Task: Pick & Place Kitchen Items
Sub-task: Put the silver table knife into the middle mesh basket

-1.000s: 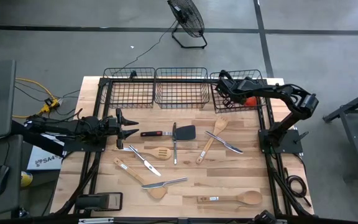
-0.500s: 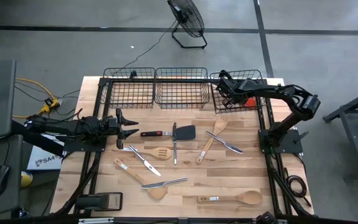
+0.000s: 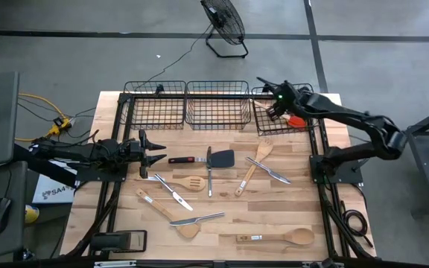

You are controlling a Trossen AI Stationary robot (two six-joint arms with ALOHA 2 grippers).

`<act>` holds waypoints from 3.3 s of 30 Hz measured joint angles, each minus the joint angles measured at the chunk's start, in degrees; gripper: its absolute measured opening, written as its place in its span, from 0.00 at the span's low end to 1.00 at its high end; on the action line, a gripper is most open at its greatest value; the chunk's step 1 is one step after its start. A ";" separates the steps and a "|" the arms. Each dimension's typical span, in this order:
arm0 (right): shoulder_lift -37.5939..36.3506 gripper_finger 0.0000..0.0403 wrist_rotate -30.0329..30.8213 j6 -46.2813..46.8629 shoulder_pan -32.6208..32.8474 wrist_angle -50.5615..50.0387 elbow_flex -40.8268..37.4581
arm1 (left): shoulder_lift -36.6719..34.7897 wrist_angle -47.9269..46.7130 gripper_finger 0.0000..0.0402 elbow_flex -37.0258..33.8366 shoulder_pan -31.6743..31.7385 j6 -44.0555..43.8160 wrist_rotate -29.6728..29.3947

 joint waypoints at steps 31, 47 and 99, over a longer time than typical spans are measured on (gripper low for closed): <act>-9.57 0.46 -22.29 9.07 19.67 -5.75 0.07 | -0.01 0.00 0.35 0.00 -0.01 -0.01 -0.01; -7.70 0.46 -13.87 21.90 39.15 -7.97 0.07 | -0.01 0.00 0.35 0.00 0.01 -0.01 -0.01; 19.35 0.46 -13.61 41.84 44.73 -12.63 0.00 | 0.01 -0.02 0.35 0.00 -0.01 0.00 -0.01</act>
